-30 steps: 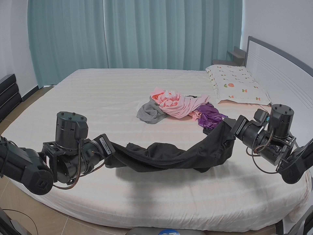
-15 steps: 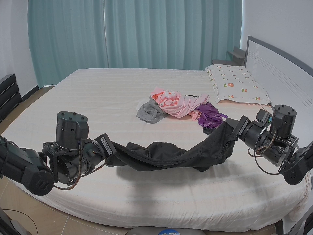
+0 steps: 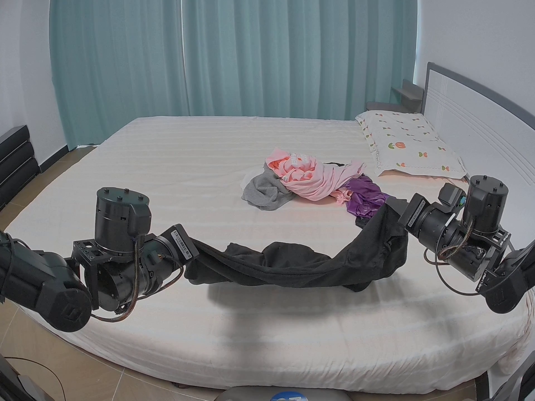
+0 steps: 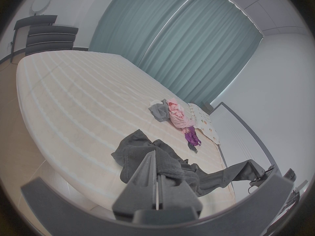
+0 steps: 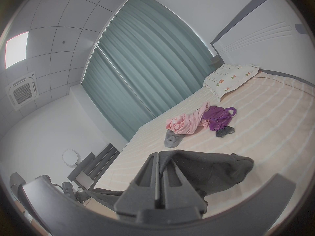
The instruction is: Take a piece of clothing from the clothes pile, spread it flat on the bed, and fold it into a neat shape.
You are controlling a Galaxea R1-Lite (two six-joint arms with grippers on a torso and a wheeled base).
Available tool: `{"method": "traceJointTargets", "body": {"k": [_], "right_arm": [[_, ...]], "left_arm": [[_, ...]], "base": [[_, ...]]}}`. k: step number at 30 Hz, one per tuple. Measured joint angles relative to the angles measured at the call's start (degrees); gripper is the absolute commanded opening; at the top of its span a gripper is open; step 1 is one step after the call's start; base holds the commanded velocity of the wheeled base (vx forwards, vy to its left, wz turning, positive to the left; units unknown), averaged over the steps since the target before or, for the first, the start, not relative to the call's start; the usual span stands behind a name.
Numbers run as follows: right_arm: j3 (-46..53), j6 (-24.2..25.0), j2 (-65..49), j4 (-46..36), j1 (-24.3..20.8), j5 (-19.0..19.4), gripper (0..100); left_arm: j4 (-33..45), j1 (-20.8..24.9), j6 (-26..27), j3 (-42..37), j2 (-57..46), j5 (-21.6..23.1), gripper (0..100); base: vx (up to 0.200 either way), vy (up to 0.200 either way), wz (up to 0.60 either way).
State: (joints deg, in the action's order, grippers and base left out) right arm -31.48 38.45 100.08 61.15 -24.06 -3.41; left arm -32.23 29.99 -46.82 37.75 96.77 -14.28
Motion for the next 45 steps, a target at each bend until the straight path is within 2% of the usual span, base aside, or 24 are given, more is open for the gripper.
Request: {"method": "traceJointTargets", "body": {"k": [45], "right_arm": [[-3.06,-0.05,-0.09,0.54,-0.13,0.09,0]], "left_arm": [[0.11,-0.94,0.00,1.13,-0.77,-0.12,0]], "base": [[0.000,0.200,0.00]]}}
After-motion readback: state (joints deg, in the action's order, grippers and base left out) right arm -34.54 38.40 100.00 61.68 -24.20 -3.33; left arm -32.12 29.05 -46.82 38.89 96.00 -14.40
